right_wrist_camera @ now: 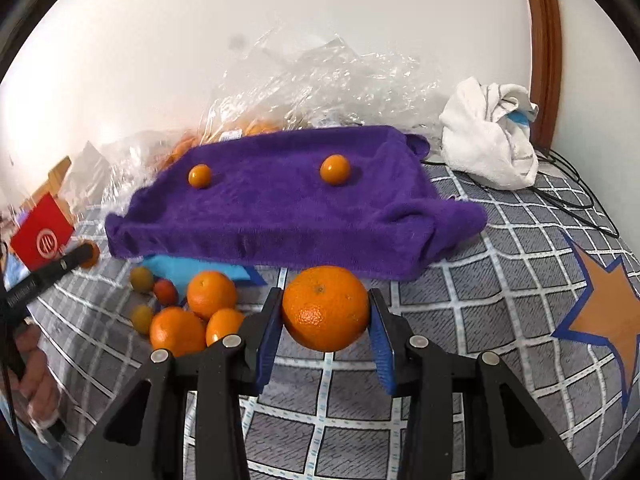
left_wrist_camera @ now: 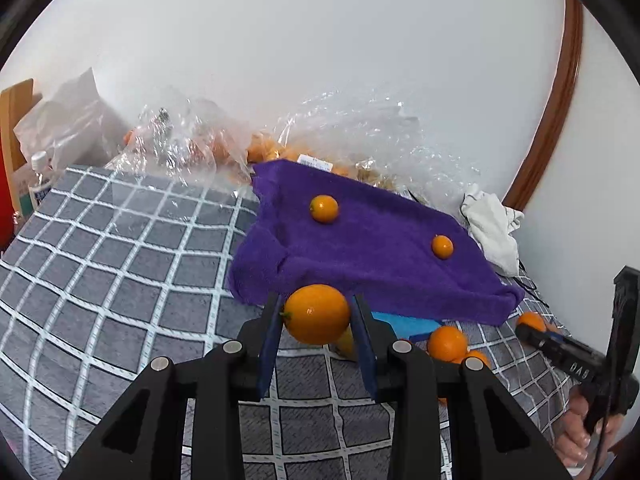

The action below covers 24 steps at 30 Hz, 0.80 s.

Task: Organize fruits
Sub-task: 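Carry both fruits onto the purple towel and lower them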

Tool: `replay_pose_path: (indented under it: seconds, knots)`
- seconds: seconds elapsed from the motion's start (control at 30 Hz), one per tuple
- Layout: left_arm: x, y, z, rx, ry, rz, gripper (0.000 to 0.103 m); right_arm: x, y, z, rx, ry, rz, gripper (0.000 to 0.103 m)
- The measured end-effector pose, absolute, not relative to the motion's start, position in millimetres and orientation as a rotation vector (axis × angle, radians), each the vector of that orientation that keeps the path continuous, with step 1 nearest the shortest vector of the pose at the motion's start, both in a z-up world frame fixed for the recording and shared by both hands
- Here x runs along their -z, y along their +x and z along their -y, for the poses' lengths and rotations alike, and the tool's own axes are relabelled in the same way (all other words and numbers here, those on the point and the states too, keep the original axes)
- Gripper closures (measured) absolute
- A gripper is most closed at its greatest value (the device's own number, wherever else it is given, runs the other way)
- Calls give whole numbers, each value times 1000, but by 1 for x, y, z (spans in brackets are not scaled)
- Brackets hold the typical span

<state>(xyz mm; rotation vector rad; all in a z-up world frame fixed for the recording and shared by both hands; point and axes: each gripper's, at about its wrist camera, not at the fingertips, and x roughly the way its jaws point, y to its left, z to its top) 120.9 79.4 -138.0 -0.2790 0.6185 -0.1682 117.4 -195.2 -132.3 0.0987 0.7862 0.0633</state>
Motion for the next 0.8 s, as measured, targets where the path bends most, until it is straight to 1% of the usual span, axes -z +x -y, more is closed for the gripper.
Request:
replay_pose_path:
  seconds: [0.2, 0.43, 0.6, 0.8]
  knots:
    - [105, 125, -90, 123, -238, -606, 70, 102, 128, 207, -37, 114, -749, 62]
    - [80, 157, -88, 120, -221, -567, 70, 79, 158, 211, -48, 110, -703, 62]
    - [77, 187, -78, 128, -207, -541, 70, 75, 190, 212, -44, 102, -681, 62]
    - [93, 232, -73, 131, -252, -556, 70, 94, 230, 214, -59, 138, -696, 62]
